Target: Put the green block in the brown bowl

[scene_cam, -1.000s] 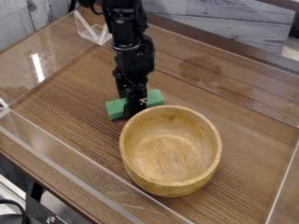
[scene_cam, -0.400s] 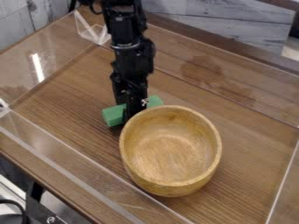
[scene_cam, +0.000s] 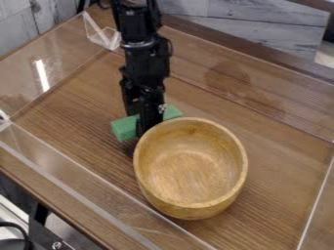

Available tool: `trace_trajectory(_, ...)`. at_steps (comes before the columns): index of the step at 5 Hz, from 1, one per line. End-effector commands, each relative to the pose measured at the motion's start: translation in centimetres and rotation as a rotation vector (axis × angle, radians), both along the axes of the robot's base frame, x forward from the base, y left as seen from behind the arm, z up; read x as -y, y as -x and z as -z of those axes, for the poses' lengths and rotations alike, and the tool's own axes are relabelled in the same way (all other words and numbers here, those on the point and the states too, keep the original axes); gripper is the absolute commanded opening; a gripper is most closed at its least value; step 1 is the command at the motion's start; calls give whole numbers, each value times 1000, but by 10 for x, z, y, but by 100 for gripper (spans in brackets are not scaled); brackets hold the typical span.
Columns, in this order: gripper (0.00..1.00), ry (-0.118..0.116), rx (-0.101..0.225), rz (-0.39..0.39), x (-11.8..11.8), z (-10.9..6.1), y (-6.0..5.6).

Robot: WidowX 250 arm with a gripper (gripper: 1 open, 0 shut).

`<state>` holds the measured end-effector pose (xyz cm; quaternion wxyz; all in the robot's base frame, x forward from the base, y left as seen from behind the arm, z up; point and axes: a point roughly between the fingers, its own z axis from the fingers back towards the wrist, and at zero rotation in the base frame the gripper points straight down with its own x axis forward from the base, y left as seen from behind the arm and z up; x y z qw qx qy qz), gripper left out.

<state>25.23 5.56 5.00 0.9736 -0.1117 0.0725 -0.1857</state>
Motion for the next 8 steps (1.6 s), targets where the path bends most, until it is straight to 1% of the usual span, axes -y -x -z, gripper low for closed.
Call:
trace_trajectory(1, 0, -14, 65, -32, 2, -30, -7)
trace_trajectory(3, 0, -11, 61, -65, 19, -47, 2)
trace_trajectory(5, 0, -23, 71, -63, 44, -60, 16)
trace_trajectory(6, 0, -30, 75, -53, 56, -59, 23)
trace_trajectory(7, 0, -35, 78, -40, 67, -53, 29)
trace_trajectory(8, 0, -40, 89, -40, 73, -55, 31)
